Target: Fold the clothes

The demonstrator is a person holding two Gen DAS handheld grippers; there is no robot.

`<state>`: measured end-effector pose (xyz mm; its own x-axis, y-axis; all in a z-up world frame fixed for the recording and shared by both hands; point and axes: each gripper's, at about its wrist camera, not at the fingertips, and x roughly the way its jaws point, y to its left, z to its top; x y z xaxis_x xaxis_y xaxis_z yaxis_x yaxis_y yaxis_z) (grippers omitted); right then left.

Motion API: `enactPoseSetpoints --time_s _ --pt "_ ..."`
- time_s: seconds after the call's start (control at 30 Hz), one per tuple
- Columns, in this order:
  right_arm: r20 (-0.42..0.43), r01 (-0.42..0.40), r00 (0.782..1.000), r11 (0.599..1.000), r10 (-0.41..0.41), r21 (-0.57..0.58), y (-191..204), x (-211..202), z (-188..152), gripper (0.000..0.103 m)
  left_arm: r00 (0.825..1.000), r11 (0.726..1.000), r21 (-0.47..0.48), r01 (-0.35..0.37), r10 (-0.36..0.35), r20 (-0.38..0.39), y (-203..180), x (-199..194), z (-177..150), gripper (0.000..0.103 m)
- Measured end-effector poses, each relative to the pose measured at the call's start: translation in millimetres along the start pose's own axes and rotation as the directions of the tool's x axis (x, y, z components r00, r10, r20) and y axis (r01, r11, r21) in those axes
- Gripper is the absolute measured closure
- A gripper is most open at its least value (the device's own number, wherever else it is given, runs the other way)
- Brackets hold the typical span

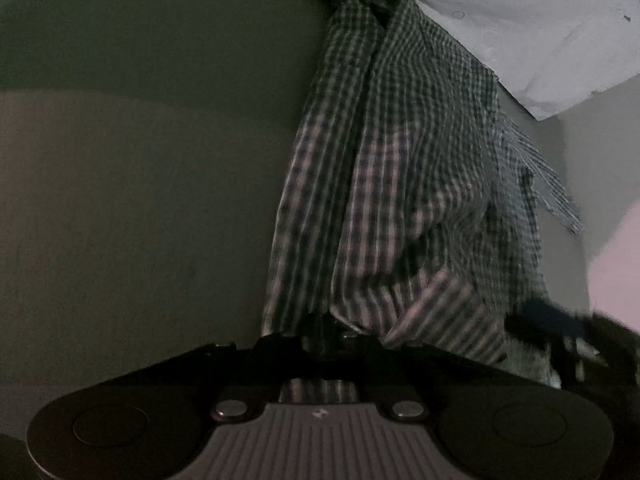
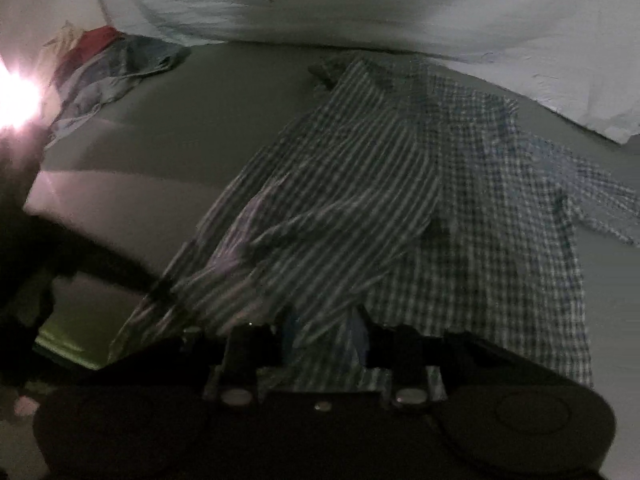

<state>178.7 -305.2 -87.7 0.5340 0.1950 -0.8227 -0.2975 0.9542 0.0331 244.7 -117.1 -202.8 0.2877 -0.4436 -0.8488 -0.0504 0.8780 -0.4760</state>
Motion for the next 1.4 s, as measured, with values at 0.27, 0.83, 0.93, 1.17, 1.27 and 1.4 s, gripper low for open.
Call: enactPoseSetpoints --time_s 0.27,0.83,0.93,1.17,1.27,1.4 --pt "0.132 0.000 0.991 1.000 -0.003 0.021 -14 7 49 0.050 0.992 0.992 0.112 -0.050 0.036 0.122 -7 -26 32 0.071" --pt "0.257 0.050 0.966 0.944 0.037 -0.326 -13 175 229 0.051 0.928 0.953 0.015 -0.303 0.292 0.230 -16 43 234 0.042" --pt "0.240 0.026 0.969 0.938 0.061 -0.344 -14 203 241 0.052 0.916 0.940 -0.017 -0.342 0.337 0.217 -8 50 251 0.039" --pt "0.161 -0.092 0.978 0.968 0.132 -0.234 -28 234 255 0.099 0.899 0.923 -0.007 -0.385 0.377 0.222 -9 55 265 0.033" --pt "0.164 -0.111 0.977 0.980 0.138 -0.163 -37 237 262 0.100 0.903 0.927 0.000 -0.376 0.366 0.222 -9 56 265 0.032" --pt "0.163 -0.102 0.979 0.989 0.119 -0.109 -40 248 269 0.100 0.905 0.928 0.001 -0.373 0.364 0.219 -10 56 267 0.031"
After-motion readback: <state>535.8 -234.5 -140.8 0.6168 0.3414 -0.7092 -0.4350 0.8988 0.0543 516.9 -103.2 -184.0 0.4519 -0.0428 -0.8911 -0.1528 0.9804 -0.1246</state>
